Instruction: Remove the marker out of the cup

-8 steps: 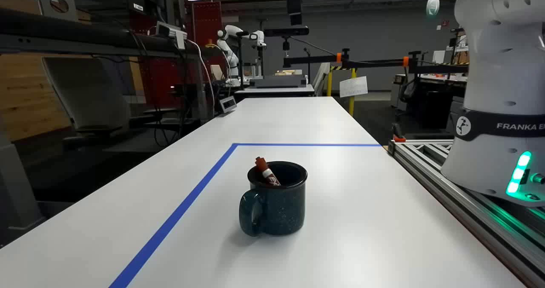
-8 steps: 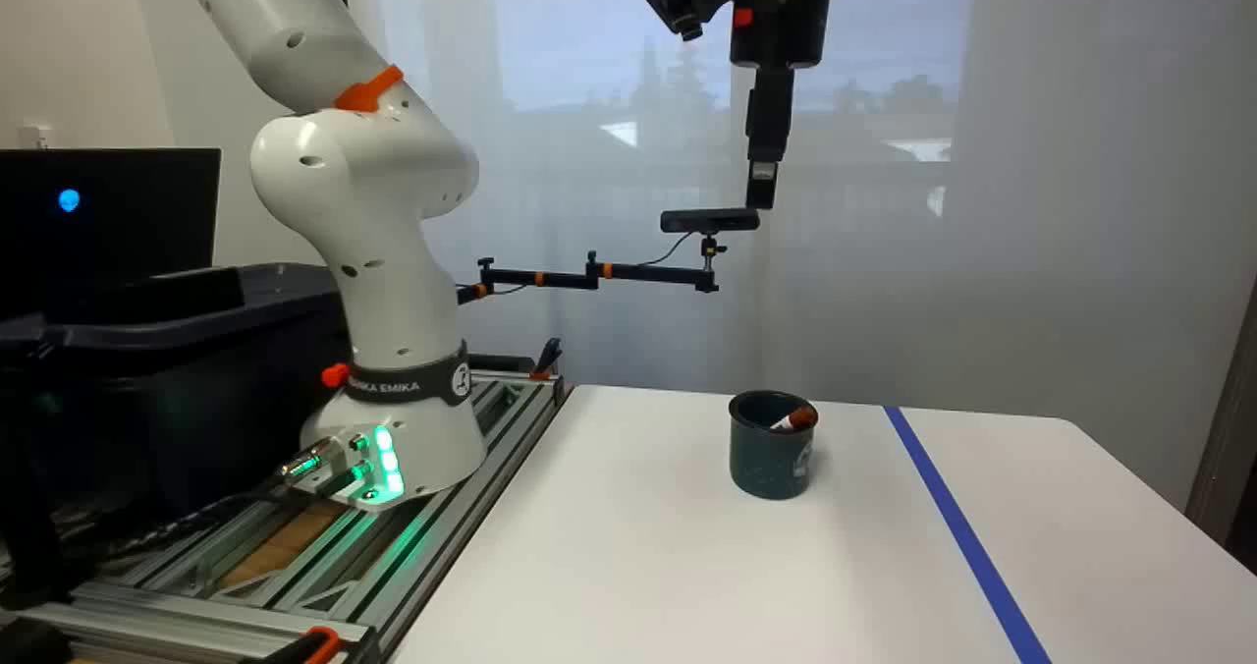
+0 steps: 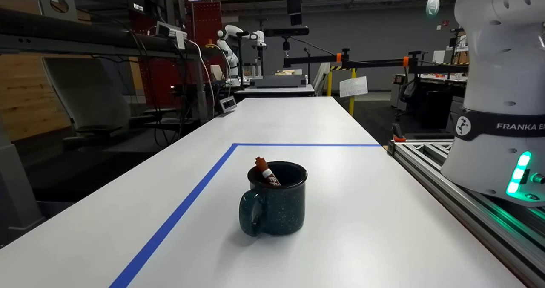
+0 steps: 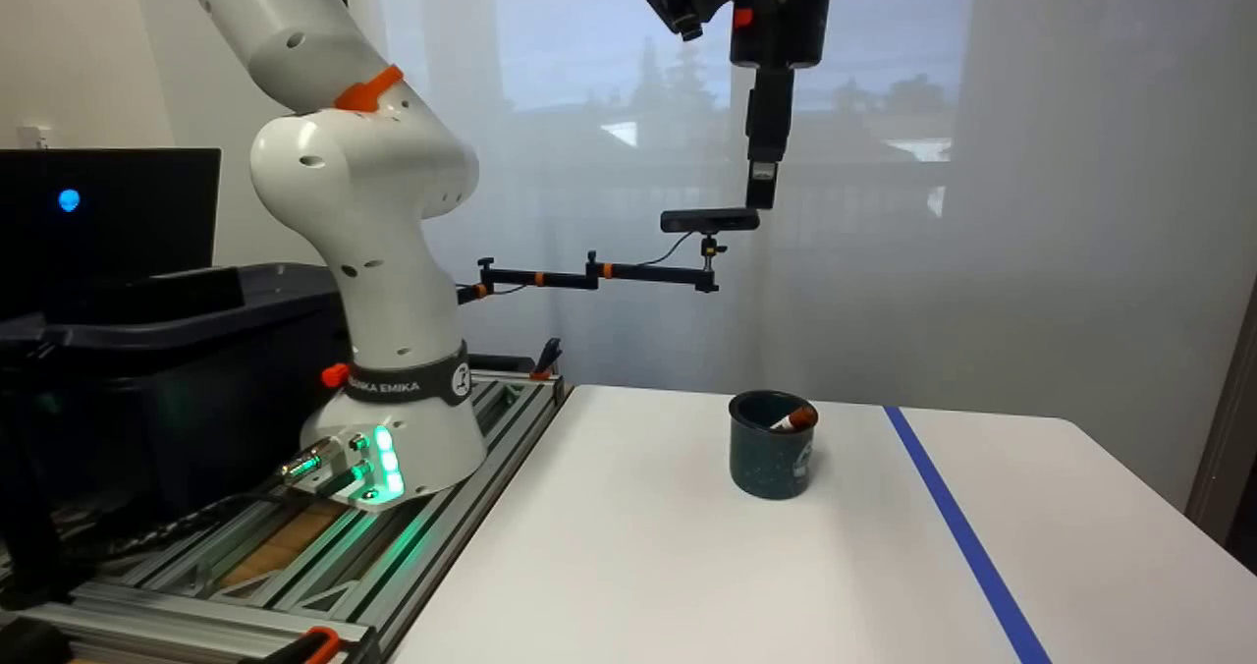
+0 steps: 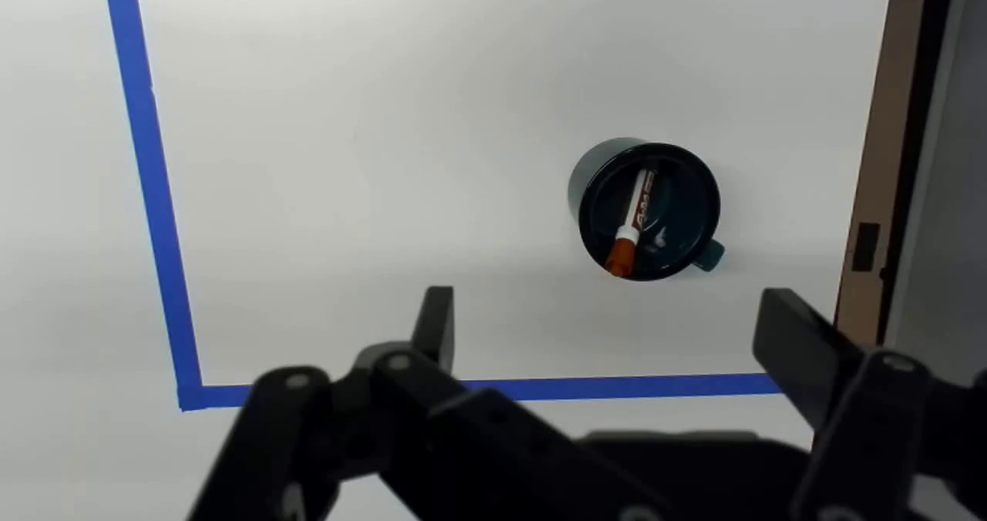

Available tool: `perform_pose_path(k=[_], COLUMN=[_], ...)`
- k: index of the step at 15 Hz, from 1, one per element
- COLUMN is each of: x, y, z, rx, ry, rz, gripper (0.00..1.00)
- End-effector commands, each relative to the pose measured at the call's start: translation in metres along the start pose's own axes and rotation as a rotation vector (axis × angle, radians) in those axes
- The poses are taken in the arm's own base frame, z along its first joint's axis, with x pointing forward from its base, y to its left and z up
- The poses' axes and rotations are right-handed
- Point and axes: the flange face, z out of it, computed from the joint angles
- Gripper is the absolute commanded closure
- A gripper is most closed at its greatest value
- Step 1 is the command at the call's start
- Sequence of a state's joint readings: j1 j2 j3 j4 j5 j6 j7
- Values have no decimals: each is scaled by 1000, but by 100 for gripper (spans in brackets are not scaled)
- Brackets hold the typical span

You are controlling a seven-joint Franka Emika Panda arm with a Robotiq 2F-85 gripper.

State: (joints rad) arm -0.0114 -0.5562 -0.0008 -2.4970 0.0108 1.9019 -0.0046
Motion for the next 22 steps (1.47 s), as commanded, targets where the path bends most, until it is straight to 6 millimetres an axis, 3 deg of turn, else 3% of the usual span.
perform_pose_path(k=[1, 7, 12, 16, 17, 19, 22], x=[0, 5, 19, 19, 19, 18, 20], y=[0, 2, -52, -96, -87, -99, -93], z=[-1, 8, 62, 101, 88, 101, 105], rx=[0, -2, -116, -123, -112, -115, -122], ry=[-1, -12, 80, 131, 93, 101, 127], rz=[0, 67, 263, 455, 369, 419, 478], gripper=[0, 0, 0, 0, 0, 0, 0])
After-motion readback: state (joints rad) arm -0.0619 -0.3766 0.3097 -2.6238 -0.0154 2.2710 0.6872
